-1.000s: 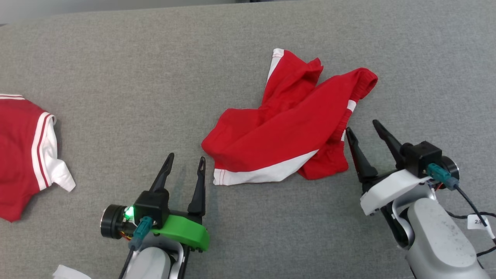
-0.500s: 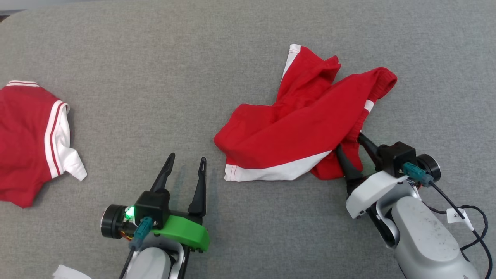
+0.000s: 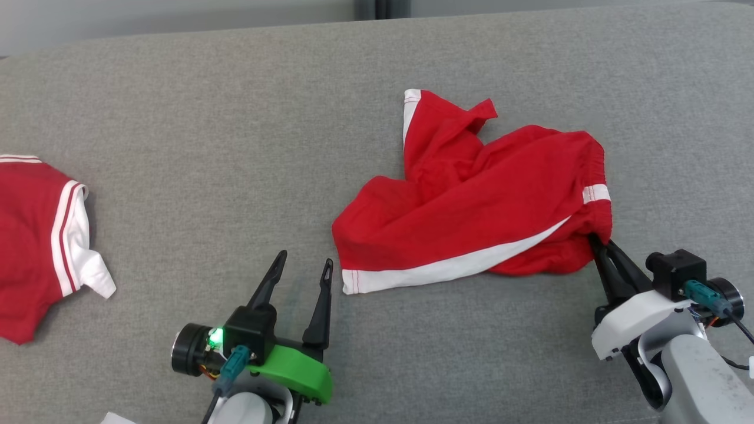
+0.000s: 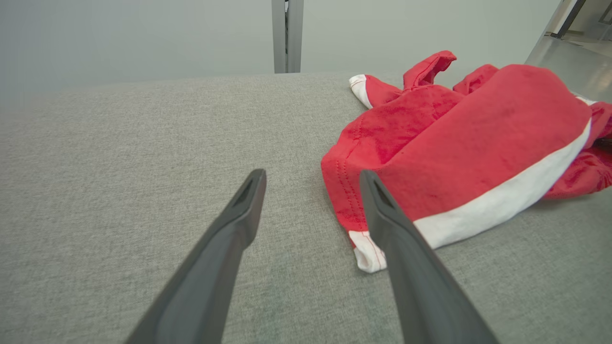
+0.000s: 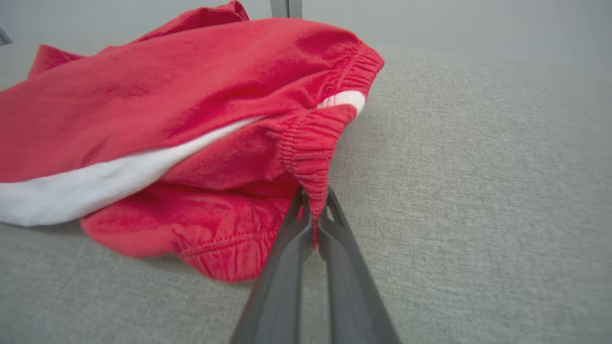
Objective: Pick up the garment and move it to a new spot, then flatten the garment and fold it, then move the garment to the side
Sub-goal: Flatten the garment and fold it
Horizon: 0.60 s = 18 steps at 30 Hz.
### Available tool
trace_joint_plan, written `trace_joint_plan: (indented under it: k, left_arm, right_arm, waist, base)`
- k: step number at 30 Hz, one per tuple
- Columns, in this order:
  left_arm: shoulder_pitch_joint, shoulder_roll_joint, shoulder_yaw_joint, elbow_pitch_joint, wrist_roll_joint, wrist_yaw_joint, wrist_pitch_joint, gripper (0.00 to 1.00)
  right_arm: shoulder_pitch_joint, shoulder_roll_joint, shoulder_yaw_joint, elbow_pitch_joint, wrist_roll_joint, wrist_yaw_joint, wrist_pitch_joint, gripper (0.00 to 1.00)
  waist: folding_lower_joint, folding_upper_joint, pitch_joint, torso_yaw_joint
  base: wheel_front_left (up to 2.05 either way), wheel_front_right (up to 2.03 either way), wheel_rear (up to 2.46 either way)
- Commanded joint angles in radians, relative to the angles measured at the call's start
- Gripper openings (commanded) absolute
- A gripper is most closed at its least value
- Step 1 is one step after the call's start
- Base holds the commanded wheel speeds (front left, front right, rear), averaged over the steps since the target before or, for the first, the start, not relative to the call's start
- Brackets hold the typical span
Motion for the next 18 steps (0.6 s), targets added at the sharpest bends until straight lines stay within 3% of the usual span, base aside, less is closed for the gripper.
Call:
trace_joint_plan:
  k: [1, 3, 4, 5, 6, 18]
  left_arm:
    - [0.014, 0.004, -0.002, -0.004, -0.004, -0.002, 0.000, 1.00]
    - [0.013, 0.004, -0.010, -0.001, -0.006, -0.003, 0.000, 1.00]
    - [0.012, 0.004, -0.014, 0.000, -0.007, -0.006, 0.000, 1.00]
    - [0.013, 0.004, -0.018, 0.003, -0.007, -0.006, 0.000, 1.00]
    - [0.014, 0.004, -0.020, 0.004, -0.008, -0.008, 0.000, 1.00]
    - [-0.017, 0.005, -0.069, 0.078, -0.052, -0.058, 0.000, 1.00]
  right_arm:
    - [0.017, -0.003, -0.013, -0.002, 0.008, -0.001, -0.002, 0.00]
    - [0.029, -0.006, -0.025, 0.002, 0.014, -0.001, -0.002, 0.00]
    - [0.034, -0.006, -0.028, 0.005, 0.019, -0.001, -0.002, 0.12]
    - [0.038, -0.007, -0.031, 0.005, 0.022, -0.001, -0.002, 0.39]
    - [0.041, -0.007, -0.037, 0.001, 0.024, -0.001, -0.002, 1.00]
    - [0.074, 0.054, -0.137, -0.142, -0.052, -0.001, -0.002, 1.00]
  waist:
    - [0.0000, 0.0000, -0.012, -0.014]
    - [0.0000, 0.0000, -0.016, -0.020]
    - [0.0000, 0.0000, -0.018, -0.023]
    - [0.0000, 0.0000, -0.021, -0.026]
    - [0.0000, 0.0000, -0.023, -0.029]
    - [0.0000, 0.0000, 0.000, -0.086]
  base:
    - [0.00, 0.00, 0.00]
    - [0.00, 0.00, 0.00]
    - [0.00, 0.00, 0.00]
    - [0.00, 0.00, 0.00]
    - [0.00, 0.00, 0.00]
    - [0.00, 0.00, 0.00]
